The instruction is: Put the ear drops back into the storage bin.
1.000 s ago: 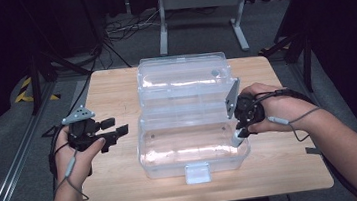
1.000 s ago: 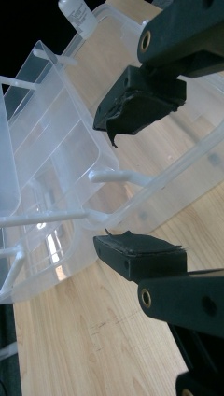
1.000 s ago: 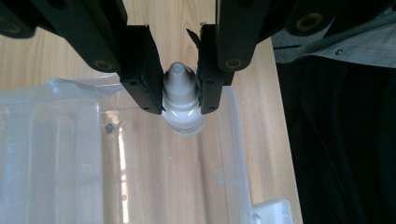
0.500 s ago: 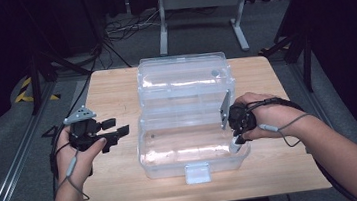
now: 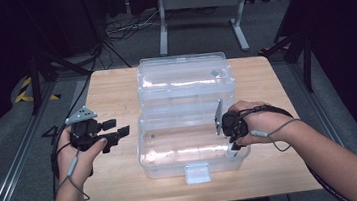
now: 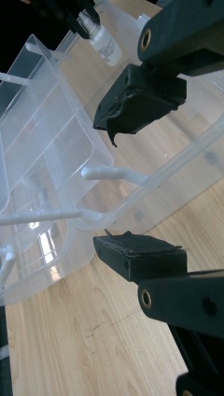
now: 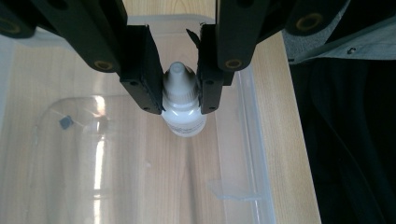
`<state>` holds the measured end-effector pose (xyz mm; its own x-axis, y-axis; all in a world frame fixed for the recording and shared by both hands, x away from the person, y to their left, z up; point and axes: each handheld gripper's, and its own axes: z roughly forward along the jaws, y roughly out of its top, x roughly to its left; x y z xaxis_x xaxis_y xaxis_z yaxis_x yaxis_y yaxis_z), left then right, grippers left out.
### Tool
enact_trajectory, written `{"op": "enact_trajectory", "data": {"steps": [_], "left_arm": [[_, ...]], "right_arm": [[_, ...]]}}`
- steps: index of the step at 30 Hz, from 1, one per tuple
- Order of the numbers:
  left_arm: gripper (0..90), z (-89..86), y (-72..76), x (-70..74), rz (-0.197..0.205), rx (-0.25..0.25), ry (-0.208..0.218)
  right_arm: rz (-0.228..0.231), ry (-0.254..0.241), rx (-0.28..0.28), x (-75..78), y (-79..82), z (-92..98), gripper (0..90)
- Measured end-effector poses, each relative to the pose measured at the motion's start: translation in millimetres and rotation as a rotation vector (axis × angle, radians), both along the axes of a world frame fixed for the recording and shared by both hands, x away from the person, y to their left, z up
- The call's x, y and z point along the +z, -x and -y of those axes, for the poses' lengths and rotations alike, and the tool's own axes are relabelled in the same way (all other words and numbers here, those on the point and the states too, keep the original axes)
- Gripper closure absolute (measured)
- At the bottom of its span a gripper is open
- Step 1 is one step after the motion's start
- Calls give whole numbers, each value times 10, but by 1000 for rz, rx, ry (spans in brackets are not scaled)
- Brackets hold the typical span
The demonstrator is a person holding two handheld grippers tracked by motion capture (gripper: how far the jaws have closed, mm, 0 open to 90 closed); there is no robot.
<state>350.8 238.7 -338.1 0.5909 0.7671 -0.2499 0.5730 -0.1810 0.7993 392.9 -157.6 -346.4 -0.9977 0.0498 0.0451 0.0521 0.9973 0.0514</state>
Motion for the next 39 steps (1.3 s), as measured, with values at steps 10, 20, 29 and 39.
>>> {"op": "enact_trajectory", "data": {"steps": [10, 20, 29, 39], "left_arm": [[385, -2, -3, -5, -2, 0, 0], [385, -5, -5, -8, -3, 1, -1], [385, -6, 0, -7, -2, 1, -1], [384, -11, -8, -14, -4, 0, -3]], "right_arm": [[-20, 16, 9, -145, -7, -14, 716], [-30, 40, 14, -264, -16, -33, 716], [-38, 53, 14, -321, -11, -32, 716], [-45, 52, 5, -347, -8, -28, 715]]}}
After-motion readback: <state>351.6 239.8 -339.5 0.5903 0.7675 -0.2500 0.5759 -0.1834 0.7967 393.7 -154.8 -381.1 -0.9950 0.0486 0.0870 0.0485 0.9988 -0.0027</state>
